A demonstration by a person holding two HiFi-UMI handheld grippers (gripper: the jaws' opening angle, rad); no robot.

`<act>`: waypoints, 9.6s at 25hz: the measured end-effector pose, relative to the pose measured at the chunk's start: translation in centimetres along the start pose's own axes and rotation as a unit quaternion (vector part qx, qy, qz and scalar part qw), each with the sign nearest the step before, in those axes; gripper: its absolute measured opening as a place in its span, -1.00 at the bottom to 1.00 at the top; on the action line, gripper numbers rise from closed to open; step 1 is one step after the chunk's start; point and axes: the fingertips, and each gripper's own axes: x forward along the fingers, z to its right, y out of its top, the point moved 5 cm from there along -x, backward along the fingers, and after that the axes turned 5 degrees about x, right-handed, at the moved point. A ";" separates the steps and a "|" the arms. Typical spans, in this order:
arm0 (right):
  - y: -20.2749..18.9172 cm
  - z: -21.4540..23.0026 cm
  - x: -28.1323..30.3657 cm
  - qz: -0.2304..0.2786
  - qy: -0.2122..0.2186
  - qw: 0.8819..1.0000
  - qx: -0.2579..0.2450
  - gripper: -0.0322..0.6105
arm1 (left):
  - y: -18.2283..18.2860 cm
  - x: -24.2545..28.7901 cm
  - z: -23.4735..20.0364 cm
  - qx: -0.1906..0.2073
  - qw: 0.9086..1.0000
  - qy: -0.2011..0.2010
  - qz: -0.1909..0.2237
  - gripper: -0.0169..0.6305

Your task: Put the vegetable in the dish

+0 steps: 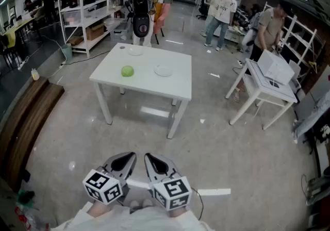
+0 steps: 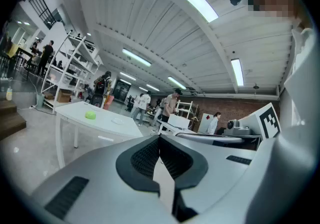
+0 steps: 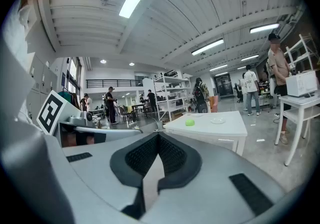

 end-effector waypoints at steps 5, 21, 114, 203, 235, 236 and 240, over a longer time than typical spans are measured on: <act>-0.2 -0.3 0.2 -0.003 0.001 1.000 -0.001 -0.87 | 0.2 -0.5 -0.9 0.003 1.000 0.009 0.003 -0.92; -0.4 0.9 0.1 0.032 0.014 0.999 0.020 -0.87 | 0.3 0.7 -0.3 0.035 0.999 0.001 0.009 -0.92; 17.2 33.9 62.6 -0.055 0.141 0.988 -0.027 -0.87 | 14.9 43.1 -53.4 -0.053 0.989 0.136 -0.003 -0.92; 3.5 29.8 74.9 -0.334 0.274 0.866 -0.251 0.45 | 6.6 39.2 -64.7 -0.179 0.964 0.192 -0.029 -0.92; 0.4 30.9 76.5 -0.399 0.266 0.821 -0.310 0.48 | 5.0 40.4 -66.8 -0.205 0.958 0.196 -0.042 -0.92; 0.4 30.9 76.5 -0.400 0.268 0.820 -0.310 0.48 | 5.0 40.5 -66.8 -0.205 0.958 0.196 -0.042 -0.92; 0.3 30.9 76.8 -0.407 0.273 0.816 -0.307 0.48 | 4.8 41.1 -67.0 -0.207 0.958 0.193 -0.042 -0.92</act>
